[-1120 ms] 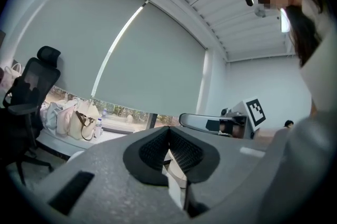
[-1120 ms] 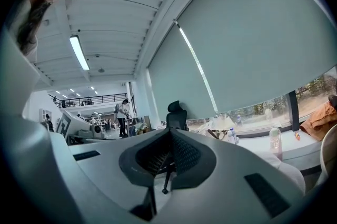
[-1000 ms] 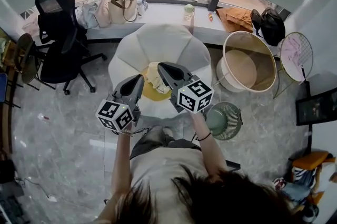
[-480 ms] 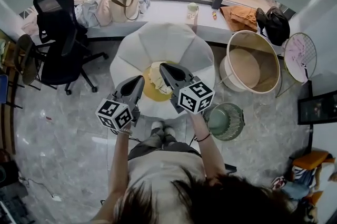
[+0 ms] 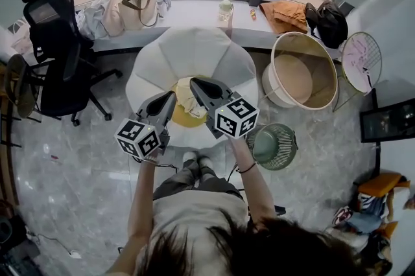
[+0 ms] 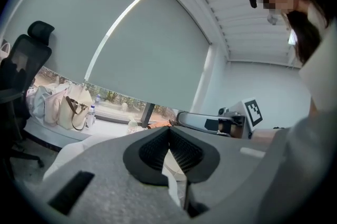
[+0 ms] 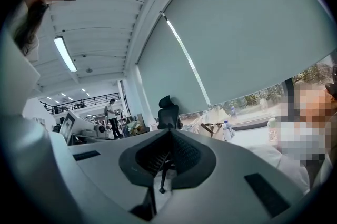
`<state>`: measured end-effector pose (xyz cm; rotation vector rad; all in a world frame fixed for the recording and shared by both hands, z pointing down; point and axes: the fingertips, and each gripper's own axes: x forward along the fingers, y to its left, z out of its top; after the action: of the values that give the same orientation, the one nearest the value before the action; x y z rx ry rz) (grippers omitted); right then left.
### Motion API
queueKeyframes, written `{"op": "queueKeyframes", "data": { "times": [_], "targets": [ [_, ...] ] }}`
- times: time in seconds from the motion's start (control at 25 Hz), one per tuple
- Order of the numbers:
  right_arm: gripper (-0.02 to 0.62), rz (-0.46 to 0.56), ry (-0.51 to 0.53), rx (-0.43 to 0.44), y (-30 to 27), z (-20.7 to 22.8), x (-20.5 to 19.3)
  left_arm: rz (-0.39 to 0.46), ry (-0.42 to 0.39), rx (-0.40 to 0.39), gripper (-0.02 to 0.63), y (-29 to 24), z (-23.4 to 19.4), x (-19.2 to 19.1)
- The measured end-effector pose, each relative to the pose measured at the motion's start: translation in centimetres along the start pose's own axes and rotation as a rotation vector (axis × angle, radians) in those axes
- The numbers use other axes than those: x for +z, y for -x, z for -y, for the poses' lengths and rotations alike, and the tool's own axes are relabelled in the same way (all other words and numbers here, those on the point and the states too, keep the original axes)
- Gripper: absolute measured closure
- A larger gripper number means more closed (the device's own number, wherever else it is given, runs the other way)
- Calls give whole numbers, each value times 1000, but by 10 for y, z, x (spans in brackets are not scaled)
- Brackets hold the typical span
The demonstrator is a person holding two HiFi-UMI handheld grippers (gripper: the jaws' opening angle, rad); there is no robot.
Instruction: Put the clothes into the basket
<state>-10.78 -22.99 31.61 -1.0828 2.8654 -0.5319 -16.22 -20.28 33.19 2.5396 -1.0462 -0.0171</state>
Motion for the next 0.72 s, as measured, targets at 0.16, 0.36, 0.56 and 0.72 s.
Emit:
{"op": "queueKeyframes", "data": {
  "times": [0.16,0.36,0.56,0.72],
  "targets": [
    [584,-22,10,-19,-13,7,-4,-8,19,-12,595,-3,-16,-1],
    [584,-54,-1,-29,-24,10,-22,-31,46,-7,595,-2,-35,-16],
    [584,-80,-9,-36,-38,19,-27,-42,74,8,595,-1,-51,-25],
    [584,-118,-25,-28,-44,28,-38,-37,105,31,595,-3,-58,-30]
  ]
}}
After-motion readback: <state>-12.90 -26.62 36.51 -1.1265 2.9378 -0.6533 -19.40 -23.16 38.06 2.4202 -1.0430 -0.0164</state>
